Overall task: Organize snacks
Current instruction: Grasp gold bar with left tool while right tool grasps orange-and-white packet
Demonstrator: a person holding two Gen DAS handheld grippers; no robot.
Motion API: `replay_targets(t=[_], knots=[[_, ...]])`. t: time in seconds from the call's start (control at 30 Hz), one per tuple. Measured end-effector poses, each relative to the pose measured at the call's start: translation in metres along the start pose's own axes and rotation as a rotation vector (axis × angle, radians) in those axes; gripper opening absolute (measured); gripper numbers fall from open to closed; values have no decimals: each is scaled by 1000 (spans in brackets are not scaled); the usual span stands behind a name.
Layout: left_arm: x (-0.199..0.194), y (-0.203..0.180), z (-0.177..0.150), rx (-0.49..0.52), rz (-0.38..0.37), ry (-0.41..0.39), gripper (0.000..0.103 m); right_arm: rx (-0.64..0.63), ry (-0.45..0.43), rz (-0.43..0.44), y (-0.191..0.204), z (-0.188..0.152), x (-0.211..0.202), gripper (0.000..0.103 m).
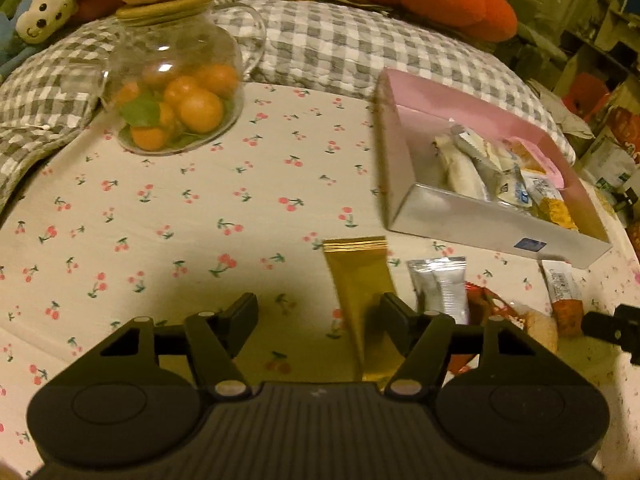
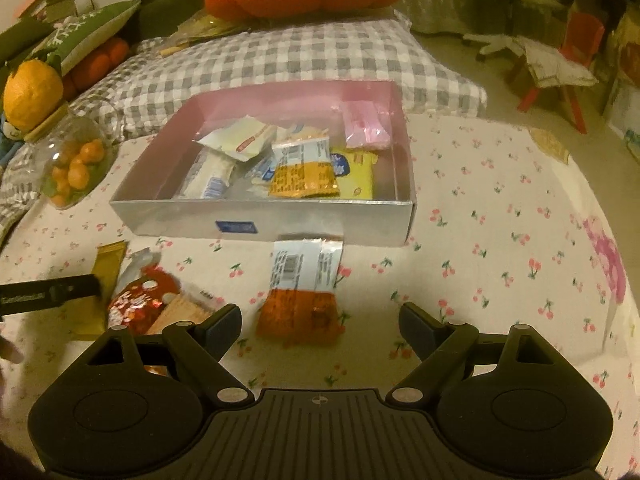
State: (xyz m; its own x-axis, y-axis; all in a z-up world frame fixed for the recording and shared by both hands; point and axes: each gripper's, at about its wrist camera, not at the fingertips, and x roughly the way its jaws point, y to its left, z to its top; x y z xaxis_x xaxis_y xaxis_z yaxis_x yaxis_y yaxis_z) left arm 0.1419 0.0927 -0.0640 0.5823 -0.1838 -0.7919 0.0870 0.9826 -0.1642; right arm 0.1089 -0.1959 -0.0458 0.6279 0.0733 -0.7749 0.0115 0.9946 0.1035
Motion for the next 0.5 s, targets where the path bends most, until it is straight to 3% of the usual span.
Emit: replay_targets(t=[0.2,0.3,0.5], knots=[[-5,11,-2,5,36,-9,69,-27,-14,-15,0,1,11,88],[-6,18,-1,-17,53,4,61,-43,-16,0,3,1,15,88],[-11,22,2,-119,-56,3,65,-80,-21,-4,10,0,22,88]])
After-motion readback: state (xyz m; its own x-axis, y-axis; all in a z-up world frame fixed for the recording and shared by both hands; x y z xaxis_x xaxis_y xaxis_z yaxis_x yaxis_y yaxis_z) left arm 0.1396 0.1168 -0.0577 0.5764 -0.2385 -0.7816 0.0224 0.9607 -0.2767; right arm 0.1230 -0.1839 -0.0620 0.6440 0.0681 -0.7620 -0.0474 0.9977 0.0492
